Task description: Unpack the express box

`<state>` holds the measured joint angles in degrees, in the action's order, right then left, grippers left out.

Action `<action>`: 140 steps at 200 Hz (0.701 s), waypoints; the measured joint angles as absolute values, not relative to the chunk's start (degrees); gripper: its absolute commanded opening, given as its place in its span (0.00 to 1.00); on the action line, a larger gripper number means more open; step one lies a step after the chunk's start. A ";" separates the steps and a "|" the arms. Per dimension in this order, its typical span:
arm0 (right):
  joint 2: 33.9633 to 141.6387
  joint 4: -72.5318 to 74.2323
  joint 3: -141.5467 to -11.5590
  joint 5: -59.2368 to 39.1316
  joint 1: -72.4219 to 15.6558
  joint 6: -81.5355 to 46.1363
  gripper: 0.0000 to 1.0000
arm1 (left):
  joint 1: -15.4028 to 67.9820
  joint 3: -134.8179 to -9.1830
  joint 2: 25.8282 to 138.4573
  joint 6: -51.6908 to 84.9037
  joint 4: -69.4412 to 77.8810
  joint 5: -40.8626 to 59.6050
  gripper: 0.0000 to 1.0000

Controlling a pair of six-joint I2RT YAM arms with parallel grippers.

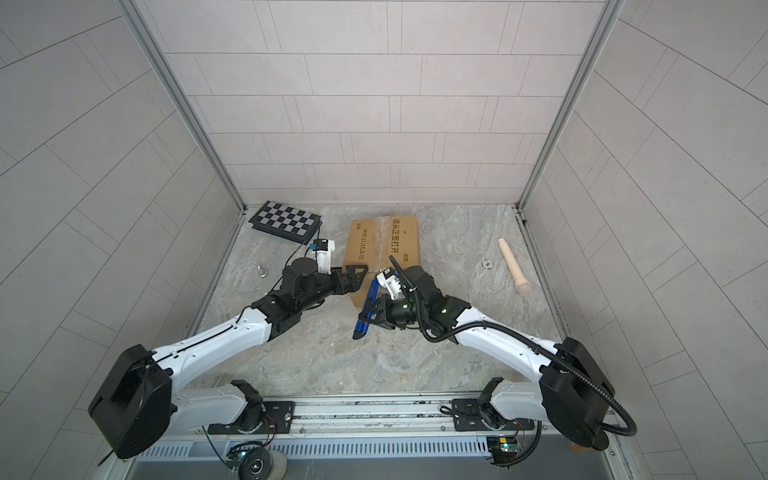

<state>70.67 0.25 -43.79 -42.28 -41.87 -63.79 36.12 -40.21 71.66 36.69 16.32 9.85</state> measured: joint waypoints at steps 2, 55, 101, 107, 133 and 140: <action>70.46 0.05 -43.79 -42.28 -41.78 -63.83 0.00 | 36.18 -40.21 71.61 36.67 16.36 9.91 1.00; 67.26 -1.83 -43.66 -43.31 -41.01 -63.33 0.00 | 36.88 -40.21 69.63 36.47 16.25 10.92 1.00; 67.53 -1.93 -42.22 -43.97 -41.15 -61.34 0.00 | 36.86 -40.21 69.63 36.47 15.84 11.03 1.00; 67.75 -1.63 -41.91 -43.99 -41.21 -61.17 0.00 | 36.80 -40.21 69.65 36.47 15.66 11.00 1.00; 69.30 -1.06 -41.06 -44.01 -41.54 -60.82 0.00 | 36.53 -40.21 69.65 36.51 14.59 10.52 1.00; 69.80 -0.93 -41.06 -43.99 -41.60 -60.82 0.00 | 36.47 -40.21 69.65 36.51 14.22 10.37 1.00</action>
